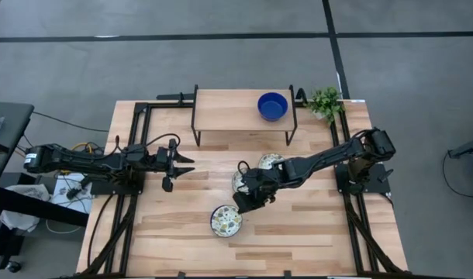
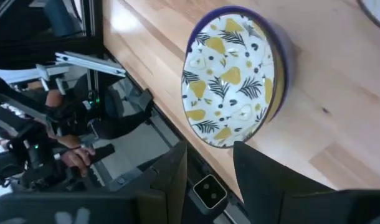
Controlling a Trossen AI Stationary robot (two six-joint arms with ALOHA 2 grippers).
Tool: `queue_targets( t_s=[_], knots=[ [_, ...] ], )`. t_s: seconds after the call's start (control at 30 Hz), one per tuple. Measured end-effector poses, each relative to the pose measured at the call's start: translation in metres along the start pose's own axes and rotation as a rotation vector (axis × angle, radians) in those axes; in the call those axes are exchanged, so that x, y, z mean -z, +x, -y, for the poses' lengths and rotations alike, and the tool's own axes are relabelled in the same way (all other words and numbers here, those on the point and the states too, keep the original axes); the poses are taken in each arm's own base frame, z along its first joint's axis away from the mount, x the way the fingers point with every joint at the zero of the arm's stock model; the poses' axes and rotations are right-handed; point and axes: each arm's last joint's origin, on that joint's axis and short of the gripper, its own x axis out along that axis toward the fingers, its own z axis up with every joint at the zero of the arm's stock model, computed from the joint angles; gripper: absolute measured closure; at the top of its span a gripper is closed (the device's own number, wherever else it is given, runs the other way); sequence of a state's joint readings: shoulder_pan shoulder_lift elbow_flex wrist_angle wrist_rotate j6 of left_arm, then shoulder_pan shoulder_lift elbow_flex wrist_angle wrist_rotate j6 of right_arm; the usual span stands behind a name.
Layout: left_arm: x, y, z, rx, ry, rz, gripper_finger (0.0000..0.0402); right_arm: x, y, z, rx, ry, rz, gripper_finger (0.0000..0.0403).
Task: Pick & Place Mini bowls
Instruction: Remove the bottom white patterned bowl on top of the blue bowl
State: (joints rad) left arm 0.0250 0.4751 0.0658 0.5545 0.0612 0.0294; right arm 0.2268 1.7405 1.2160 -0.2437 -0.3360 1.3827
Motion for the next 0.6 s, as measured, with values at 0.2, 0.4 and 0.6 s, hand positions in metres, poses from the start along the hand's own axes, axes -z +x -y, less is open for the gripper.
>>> queue_targets(
  t_s=[0.2, 0.4, 0.6],
  knots=[
    [0.0, 0.0, 0.0, 0.0, -0.003, 0.0, 0.0286, -0.001, 0.0, 0.001, 0.024, 0.026, 0.055, 0.0282],
    [0.0, 0.0, 0.0, 0.0, -0.003, 0.0, 0.0286, 0.008, 0.003, 0.002, 0.053, 0.056, 0.063, 0.0282],
    [0.0, 0.0, 0.0, 0.0, -0.004, 0.0, 0.0286, 0.015, -0.005, -0.004, 0.169, 0.104, 0.12, 0.0282]
  ],
)
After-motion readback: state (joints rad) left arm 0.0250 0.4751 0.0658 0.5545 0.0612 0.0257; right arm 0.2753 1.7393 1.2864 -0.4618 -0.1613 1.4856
